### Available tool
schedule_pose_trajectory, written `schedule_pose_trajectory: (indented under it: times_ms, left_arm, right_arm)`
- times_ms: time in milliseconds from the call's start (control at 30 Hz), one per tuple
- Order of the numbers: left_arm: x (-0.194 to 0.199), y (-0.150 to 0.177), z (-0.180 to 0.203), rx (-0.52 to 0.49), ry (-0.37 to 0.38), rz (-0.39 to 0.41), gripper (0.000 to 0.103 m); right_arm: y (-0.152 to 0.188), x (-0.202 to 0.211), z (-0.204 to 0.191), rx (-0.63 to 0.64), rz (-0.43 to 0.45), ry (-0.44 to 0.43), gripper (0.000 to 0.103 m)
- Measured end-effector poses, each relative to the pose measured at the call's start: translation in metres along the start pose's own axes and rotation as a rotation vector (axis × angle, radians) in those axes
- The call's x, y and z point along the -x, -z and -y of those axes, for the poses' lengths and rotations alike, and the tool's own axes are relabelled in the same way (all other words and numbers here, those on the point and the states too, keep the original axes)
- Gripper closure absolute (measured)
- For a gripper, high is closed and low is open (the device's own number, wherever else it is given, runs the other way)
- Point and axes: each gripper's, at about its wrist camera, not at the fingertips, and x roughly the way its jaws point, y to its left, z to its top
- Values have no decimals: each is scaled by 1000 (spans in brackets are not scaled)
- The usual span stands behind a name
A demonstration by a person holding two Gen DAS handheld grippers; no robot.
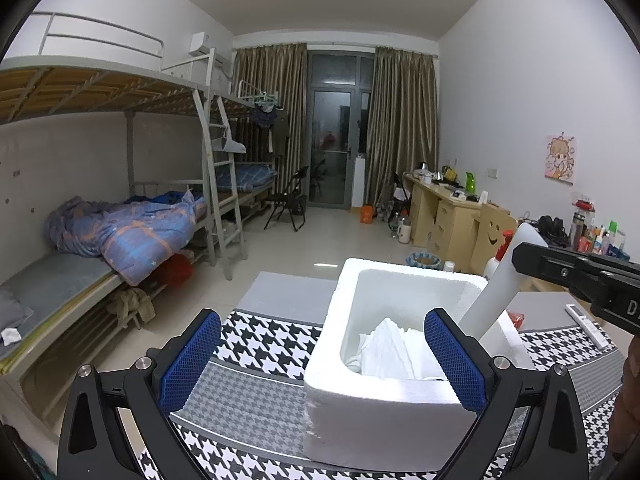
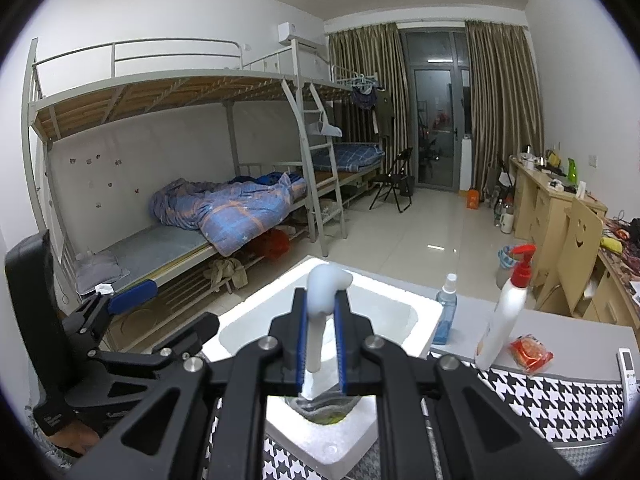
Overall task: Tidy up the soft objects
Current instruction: 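Open the right tool to drop the foam strip into the box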
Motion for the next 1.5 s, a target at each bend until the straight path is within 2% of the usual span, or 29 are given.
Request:
schedule_pose_trajectory:
  times_ms: [300,367,400,433,467,500,533,967,1033,1267,1500]
  left_arm:
    - [-7,2,-6,2,-18,-22,1]
    - [-6,2,-5,0,-19,-22,1]
    - [-6,2,-6,1,-18,-22,1]
    - [-7,2,-6,0,-17,-22,1]
    - [-7,2,-6,-2,-15,-23,1]
    - [-6,2,-4,-3,-15,-23,1]
    - [-6,2,-4,-4,-15,-22,1]
    - [11,-1,4,-4,-3,8,1]
    - [17,-2,8,-5,3,19,1]
    - [39,-5,29,-19,46,57,1]
    - [58,-5,46,-49,85,85,1]
  right_arm:
    - [-1,-11,-2,-15,-27,0,88]
    - [-1,-14,-1,-17,-36,2,81]
    - [0,-15,-1,-17,-40,7,72]
    - [1,-17,-1,-16,-47,21,57]
    - [1,-17,0,-15,-49,31,47]
    - [1,-16,1,-19,-44,30,33]
    - [2,-13,2,-25,-27,30,31]
    - [9,27,11,-32,29,70,29]
    - [12,36,13,-38,42,77,23]
    - [22,65,20,-57,84,115,16]
    - [33,88,20,-58,128,155,1]
